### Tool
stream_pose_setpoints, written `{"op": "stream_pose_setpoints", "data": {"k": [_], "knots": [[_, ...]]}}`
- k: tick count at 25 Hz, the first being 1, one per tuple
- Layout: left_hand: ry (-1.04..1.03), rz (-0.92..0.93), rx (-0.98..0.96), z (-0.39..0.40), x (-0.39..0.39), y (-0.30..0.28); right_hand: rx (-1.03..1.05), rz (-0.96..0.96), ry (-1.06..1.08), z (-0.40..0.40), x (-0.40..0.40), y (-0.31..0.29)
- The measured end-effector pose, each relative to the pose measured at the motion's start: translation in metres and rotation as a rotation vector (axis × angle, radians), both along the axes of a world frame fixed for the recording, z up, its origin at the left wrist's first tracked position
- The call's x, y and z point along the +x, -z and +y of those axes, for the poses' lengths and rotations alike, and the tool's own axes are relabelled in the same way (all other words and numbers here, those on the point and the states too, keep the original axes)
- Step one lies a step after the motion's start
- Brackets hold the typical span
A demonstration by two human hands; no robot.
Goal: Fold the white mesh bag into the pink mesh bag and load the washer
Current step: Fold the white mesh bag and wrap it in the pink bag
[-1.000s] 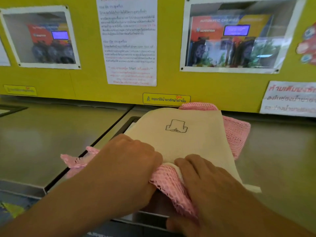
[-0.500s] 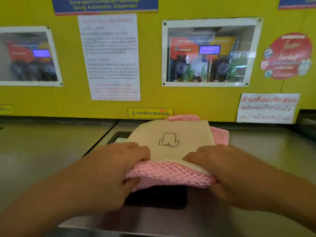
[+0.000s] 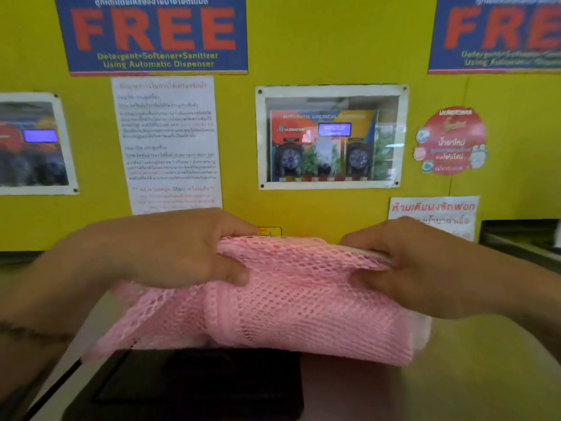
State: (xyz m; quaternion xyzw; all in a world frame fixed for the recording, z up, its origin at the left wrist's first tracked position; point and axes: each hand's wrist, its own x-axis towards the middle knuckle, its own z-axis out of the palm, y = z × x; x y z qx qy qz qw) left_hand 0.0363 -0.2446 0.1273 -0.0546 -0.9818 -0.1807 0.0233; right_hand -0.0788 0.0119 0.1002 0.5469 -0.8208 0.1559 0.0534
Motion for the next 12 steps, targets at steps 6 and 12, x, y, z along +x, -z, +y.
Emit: {"op": "stream_pose_setpoints", "data": {"k": [6,12], "knots": [[-0.191,-0.130,-0.177,-0.013,-0.074,-0.036,-0.076,-0.183,0.000,-0.020,-0.059,-0.028],[-0.402,0.475,-0.553,0.013,-0.153,0.009,0.035,0.135,0.546,-0.053,-0.168,0.010]]}}
